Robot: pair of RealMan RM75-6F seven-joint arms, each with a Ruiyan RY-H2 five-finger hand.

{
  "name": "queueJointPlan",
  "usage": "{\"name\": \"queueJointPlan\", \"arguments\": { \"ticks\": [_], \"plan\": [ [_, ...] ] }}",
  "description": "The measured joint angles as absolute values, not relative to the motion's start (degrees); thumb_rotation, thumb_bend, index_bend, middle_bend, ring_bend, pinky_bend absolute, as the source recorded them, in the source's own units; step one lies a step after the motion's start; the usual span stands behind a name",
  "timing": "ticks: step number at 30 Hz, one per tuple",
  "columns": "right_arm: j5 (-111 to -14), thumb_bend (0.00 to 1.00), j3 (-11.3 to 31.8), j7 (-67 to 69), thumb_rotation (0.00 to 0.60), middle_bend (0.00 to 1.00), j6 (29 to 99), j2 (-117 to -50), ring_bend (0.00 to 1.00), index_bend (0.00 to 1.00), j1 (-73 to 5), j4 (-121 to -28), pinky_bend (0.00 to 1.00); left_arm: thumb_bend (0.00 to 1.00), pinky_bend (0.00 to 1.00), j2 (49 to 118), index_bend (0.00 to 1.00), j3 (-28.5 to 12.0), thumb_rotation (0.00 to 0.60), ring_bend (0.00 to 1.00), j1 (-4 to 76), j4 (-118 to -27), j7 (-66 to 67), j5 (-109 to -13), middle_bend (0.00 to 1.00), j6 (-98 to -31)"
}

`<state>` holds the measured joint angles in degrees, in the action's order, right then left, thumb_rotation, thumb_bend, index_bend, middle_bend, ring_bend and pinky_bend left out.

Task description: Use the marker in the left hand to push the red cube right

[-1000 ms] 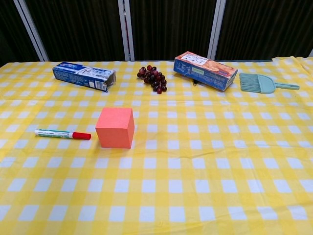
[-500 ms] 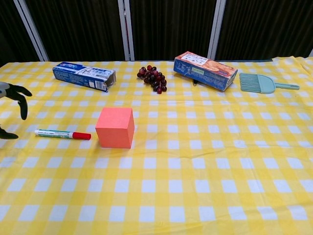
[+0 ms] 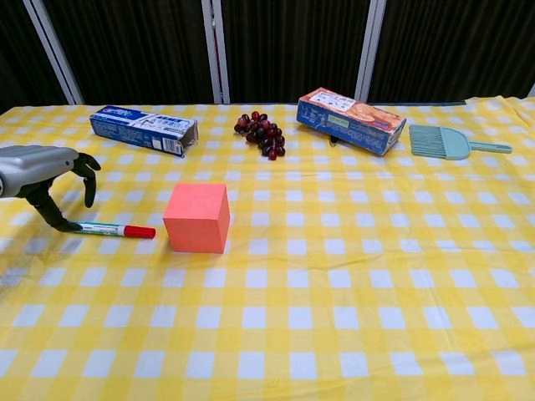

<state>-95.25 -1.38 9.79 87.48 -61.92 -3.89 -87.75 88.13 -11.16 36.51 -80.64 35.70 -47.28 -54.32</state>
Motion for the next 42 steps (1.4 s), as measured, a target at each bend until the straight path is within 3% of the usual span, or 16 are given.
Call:
{"name": "queueJointPlan", "arguments": {
  "ticks": [9,24,42],
  "plan": [
    [-95.22,0.34,-1.37,10.13,0.600,0.00,87.51,-61.88,0.00,0.00,-3.88,-87.73,0.04,0.29,0.01,89.68,0.50,-9.99,0.600,0.00,38.14,-79.78,37.12,-45.09,0.09,-54.02],
    [-95.28,0.34,-1.36,10.54,0.600,0.00,87.72,-61.86,0.00,0.00,-3.82,-87.78,0.05,0.44,0.01,90.84,0.57,-8.40,0.600,0.00,39.03,-78.82,37.37,-43.46,0.09,-54.66],
    [-95.77,0.34,-1.35,10.63,0.600,0.00,88.25,-61.96,0.00,0.00,-3.76,-87.77,0.05,0.47,0.01,88.30,0.59,-9.66,0.600,0.00,40.44,-84.79,38.82,-38.16,0.09,-56.74]
  ]
}}
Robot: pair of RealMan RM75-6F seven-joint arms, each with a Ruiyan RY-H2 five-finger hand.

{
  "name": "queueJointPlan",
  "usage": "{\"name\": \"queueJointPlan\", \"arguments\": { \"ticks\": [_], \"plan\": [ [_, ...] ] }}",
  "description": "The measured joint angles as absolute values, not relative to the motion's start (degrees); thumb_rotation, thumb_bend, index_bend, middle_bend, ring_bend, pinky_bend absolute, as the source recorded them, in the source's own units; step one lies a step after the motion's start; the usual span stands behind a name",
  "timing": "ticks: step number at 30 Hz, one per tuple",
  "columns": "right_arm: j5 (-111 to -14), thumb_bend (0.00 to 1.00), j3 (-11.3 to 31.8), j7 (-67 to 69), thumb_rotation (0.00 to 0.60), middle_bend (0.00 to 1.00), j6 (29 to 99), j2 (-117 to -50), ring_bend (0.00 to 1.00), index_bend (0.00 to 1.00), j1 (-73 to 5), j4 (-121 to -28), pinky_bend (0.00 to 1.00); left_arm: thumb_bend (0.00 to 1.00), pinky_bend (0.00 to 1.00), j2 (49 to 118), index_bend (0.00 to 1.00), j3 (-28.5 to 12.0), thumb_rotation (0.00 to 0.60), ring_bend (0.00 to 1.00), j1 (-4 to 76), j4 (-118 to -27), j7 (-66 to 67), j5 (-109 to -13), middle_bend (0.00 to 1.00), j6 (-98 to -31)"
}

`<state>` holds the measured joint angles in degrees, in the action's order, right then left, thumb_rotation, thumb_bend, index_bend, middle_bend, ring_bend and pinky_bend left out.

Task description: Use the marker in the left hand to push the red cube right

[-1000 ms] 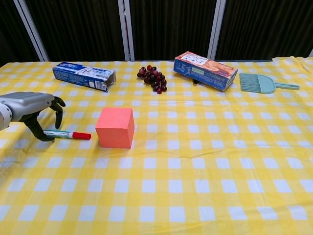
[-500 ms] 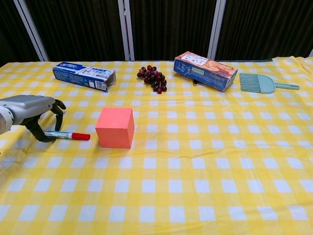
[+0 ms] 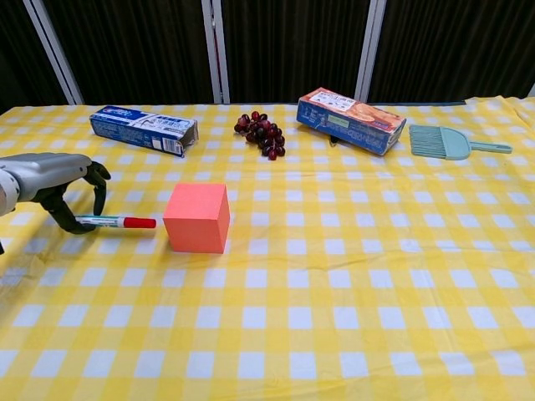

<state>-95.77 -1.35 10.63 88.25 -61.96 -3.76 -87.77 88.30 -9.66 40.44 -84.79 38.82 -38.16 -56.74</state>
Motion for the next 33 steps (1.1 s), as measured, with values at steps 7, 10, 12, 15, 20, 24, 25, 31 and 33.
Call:
{"name": "queueJointPlan", "arguments": {
  "ticks": [7,10,12,15,20,24,25,31,33],
  "plan": [
    [-95.67,0.34,-1.33,10.95,0.600,0.00,88.24,-61.90,0.00,0.00,-3.76,-87.71,0.05,0.47,0.01,90.19,0.59,-10.06,0.600,0.00,41.95,-86.42,41.02,-34.02,0.08,-58.17],
    [-95.72,0.34,-1.33,11.10,0.600,0.00,88.30,-61.85,0.00,0.00,-3.76,-87.71,0.05,0.47,0.01,91.19,0.59,-10.23,0.600,0.00,42.97,-87.24,42.30,-32.49,0.08,-58.77],
    [-95.74,0.34,-1.33,11.15,0.600,0.00,88.31,-61.83,0.00,0.00,-3.77,-87.72,0.05,0.47,0.01,91.89,0.59,-10.27,0.600,0.00,43.62,-87.52,42.89,-32.01,0.08,-59.19],
    [-95.77,0.34,-1.36,11.22,0.600,0.00,88.32,-61.80,0.00,0.00,-3.76,-87.74,0.05,0.47,0.01,92.60,0.59,-10.38,0.600,0.00,44.24,-87.61,43.24,-31.93,0.09,-59.48],
    [-95.71,0.34,-1.37,11.42,0.600,0.00,88.31,-61.77,0.00,0.00,-3.75,-87.74,0.05,0.47,0.01,94.03,0.59,-10.87,0.600,0.00,45.52,-87.31,43.68,-31.91,0.09,-60.42],
    [-95.70,0.34,-1.36,11.56,0.600,0.00,88.30,-61.73,0.00,0.00,-3.76,-87.80,0.05,0.47,0.01,94.93,0.59,-11.38,0.600,0.00,46.43,-86.66,44.04,-31.73,0.09,-60.83],
    [-95.69,0.34,-1.36,11.59,0.600,0.00,88.29,-61.72,0.00,0.00,-3.76,-87.81,0.05,0.47,0.01,95.26,0.59,-11.59,0.600,0.00,46.71,-86.38,44.11,-31.56,0.09,-60.95],
    [-95.68,0.34,-1.37,11.78,0.600,0.00,88.22,-61.64,0.00,0.00,-3.80,-87.89,0.05,0.48,0.01,96.99,0.59,-12.36,0.600,0.00,48.04,-84.84,44.65,-30.39,0.09,-61.23],
    [-95.71,0.34,-1.40,11.86,0.600,0.00,88.23,-61.62,0.00,0.00,-3.80,-87.89,0.04,0.48,0.01,97.57,0.59,-12.66,0.600,0.00,48.46,-84.42,44.77,-30.06,0.09,-61.30]
  ]
}}
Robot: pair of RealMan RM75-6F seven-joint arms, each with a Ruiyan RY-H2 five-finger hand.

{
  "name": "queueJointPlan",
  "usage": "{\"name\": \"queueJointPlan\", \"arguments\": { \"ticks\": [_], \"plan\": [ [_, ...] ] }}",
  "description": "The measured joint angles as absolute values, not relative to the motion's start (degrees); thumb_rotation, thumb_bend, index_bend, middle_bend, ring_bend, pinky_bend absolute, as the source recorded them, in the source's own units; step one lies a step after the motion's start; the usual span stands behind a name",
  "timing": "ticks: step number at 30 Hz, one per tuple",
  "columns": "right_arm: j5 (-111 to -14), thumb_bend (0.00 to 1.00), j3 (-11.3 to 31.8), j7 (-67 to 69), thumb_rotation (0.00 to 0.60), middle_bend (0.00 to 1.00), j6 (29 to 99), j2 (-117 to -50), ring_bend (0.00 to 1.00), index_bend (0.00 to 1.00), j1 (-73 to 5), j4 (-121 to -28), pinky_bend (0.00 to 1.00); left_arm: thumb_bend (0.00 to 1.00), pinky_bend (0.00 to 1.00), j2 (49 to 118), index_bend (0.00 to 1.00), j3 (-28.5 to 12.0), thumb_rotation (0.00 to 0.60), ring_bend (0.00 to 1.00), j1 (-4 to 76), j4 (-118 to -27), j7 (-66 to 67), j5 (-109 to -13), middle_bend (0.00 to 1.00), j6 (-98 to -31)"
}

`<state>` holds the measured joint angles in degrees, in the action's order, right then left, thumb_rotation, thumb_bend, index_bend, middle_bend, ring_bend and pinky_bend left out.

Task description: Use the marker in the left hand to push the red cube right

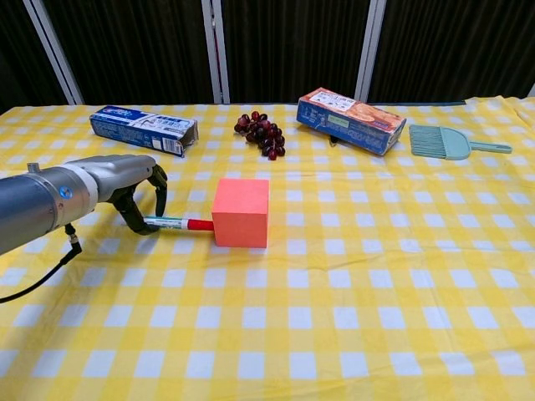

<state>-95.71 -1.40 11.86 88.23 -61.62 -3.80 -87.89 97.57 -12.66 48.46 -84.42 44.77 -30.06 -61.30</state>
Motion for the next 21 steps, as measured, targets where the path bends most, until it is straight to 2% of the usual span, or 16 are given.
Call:
{"name": "queueJointPlan", "arguments": {
  "ticks": [21],
  "plan": [
    [-95.53,0.34,-1.41,12.42,0.600,0.00,88.04,-61.42,0.00,0.00,-3.83,-88.00,0.05,0.48,0.01,102.61,0.60,-14.33,0.600,0.00,52.38,-81.24,46.53,-28.89,0.09,-62.36]
  ]
}}
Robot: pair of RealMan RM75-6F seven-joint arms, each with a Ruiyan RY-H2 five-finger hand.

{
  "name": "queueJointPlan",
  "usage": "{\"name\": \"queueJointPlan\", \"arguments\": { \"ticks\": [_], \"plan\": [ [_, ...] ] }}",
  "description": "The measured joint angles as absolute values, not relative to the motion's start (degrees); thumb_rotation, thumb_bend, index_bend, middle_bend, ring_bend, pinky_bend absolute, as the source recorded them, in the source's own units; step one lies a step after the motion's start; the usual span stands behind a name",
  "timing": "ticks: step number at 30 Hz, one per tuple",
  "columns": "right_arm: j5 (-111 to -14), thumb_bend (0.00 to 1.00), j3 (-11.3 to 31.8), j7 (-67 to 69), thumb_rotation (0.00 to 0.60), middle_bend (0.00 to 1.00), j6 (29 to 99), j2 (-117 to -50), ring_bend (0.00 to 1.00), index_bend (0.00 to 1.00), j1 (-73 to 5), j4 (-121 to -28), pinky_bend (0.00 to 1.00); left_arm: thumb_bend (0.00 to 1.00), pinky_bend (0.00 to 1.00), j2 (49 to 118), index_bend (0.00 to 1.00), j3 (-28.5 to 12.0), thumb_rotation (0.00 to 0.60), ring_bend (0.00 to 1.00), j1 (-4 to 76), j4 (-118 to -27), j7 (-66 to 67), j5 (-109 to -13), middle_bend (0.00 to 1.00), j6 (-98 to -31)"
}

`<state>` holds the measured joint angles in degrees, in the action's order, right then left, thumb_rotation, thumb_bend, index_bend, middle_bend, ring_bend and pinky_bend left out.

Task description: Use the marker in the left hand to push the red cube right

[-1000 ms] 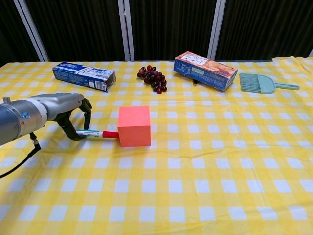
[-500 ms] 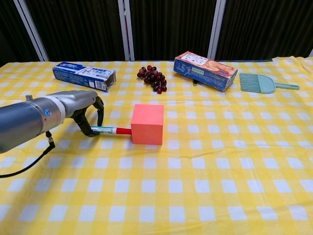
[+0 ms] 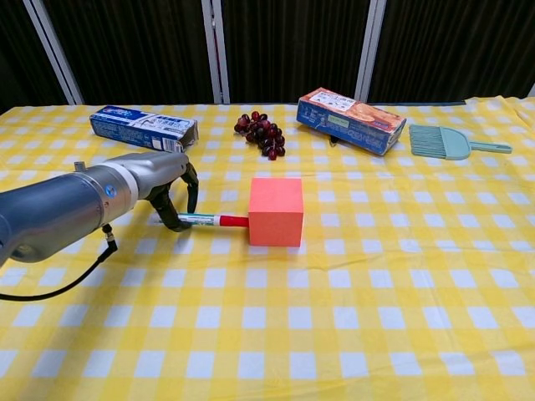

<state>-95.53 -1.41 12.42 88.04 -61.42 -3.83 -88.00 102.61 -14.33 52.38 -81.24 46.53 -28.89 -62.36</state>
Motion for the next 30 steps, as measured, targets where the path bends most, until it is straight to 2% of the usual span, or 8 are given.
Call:
{"name": "queueJointPlan", "arguments": {
  "ticks": [18,30],
  "plan": [
    [-95.45,0.34,-1.34,12.73,0.600,0.00,88.05,-61.31,0.00,0.00,-3.86,-88.06,0.05,0.48,0.01,104.79,0.60,-15.82,0.600,0.00,54.57,-80.14,47.68,-28.20,0.09,-62.86],
    [-95.50,0.34,-1.37,13.86,0.600,0.00,88.29,-60.97,0.00,0.00,-3.77,-88.24,0.04,0.48,0.01,110.31,0.59,-18.49,0.600,0.00,59.24,-75.58,50.30,-26.74,0.10,-62.50]
  ]
}}
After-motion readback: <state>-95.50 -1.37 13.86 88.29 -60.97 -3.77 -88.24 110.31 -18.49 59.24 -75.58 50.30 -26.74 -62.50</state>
